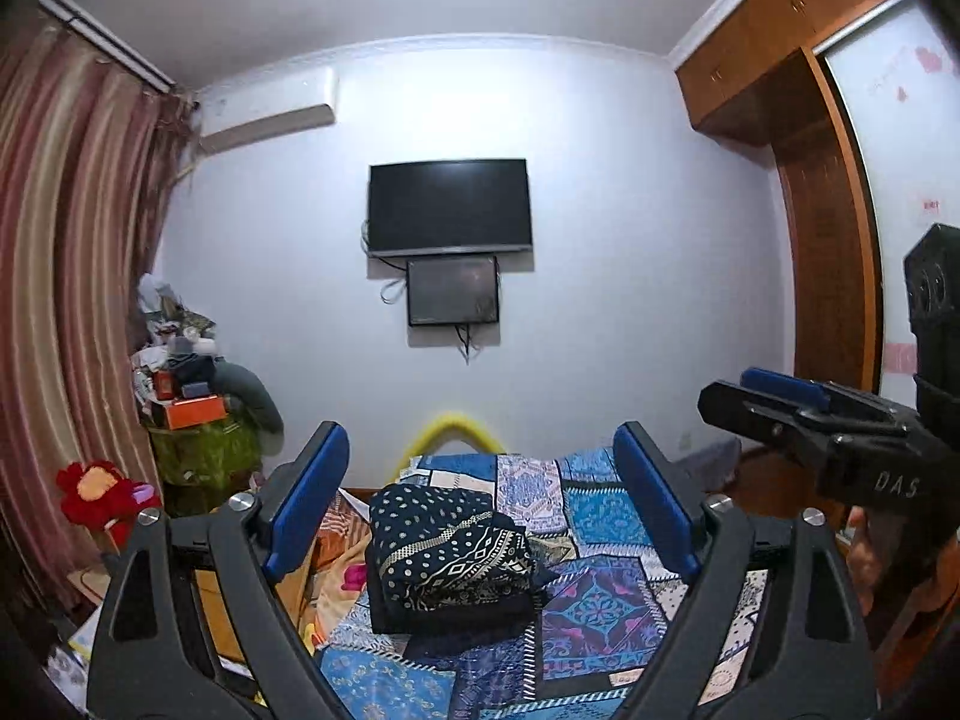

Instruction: Fold large clothes

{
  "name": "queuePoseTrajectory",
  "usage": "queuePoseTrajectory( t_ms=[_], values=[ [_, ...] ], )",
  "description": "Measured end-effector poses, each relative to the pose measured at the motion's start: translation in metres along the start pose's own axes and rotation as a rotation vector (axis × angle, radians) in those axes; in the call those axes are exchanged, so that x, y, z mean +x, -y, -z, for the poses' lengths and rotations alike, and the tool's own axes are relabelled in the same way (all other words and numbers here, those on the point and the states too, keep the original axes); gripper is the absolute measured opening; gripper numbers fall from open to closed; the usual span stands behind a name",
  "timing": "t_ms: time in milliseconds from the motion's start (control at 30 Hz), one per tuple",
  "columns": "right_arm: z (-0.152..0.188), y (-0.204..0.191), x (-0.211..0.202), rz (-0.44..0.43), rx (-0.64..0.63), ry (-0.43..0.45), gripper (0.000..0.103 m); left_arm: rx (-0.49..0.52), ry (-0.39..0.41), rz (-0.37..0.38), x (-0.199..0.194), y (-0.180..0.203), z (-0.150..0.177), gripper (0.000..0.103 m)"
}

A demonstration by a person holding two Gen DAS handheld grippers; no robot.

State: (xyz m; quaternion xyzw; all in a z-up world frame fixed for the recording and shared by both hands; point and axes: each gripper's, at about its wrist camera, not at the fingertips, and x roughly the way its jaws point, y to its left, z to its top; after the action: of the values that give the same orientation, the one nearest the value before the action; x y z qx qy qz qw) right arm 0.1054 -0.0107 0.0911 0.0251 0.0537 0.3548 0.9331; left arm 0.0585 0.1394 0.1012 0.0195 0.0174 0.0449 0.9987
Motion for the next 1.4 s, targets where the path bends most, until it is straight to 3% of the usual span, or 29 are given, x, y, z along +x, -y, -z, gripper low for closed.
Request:
queuePoseTrajectory(
  t_ms=[67, 300, 1400],
  values=[
    [0.005, -0.001, -0.005, 0.031, -0.004, 0.003, 0.073, -0.023, 0.01, -0.014, -0.007, 0.001, 0.007, 0.099],
    [0.019, 0.003, -0.018, 0.132, 0.034, 0.017, 0.103, -0.076, -0.04, -0.079, -0.007, -0.004, 0.027, 0.102],
    [0.03, 0.002, -0.017, 0.154, 0.051, -0.066, 0.103, -0.048, -0.089, -0.104, 0.006, 0.011, 0.05, 0.102]
  ],
)
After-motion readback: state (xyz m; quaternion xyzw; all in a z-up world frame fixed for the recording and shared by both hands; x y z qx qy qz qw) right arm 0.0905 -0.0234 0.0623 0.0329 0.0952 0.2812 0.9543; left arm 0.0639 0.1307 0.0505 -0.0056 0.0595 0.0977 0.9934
